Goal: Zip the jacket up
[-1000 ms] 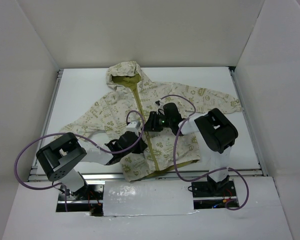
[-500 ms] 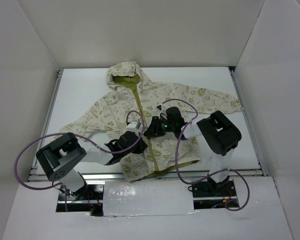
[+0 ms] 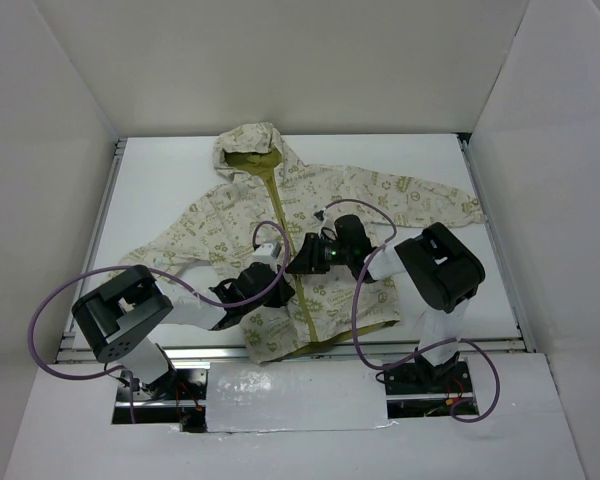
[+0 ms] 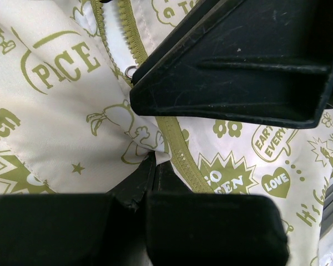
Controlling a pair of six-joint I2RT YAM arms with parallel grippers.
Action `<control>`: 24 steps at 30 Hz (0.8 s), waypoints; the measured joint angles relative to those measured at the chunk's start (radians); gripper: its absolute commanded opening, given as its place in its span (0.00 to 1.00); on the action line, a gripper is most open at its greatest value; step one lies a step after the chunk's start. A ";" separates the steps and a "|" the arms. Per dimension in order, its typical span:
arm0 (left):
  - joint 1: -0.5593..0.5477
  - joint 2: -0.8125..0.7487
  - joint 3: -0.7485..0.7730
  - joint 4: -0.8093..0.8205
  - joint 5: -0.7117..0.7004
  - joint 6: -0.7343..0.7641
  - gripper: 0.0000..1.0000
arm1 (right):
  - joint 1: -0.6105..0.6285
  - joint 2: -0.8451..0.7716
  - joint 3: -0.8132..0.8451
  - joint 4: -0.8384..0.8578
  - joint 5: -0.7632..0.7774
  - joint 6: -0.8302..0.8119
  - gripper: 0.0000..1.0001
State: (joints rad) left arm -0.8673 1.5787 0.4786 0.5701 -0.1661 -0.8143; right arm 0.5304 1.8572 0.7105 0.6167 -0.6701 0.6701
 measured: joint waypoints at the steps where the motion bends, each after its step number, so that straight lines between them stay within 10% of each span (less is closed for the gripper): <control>1: 0.000 0.000 0.000 0.000 0.000 0.000 0.00 | 0.000 0.000 0.000 0.007 -0.004 0.004 0.41; 24: 0.000 0.000 0.000 -0.001 0.001 -0.005 0.00 | -0.008 -0.002 0.074 -0.145 0.140 -0.041 0.39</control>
State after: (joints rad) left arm -0.8669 1.5787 0.4786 0.5694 -0.1650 -0.8196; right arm 0.5224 1.8553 0.7845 0.4717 -0.5301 0.6292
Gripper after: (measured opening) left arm 0.035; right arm 0.404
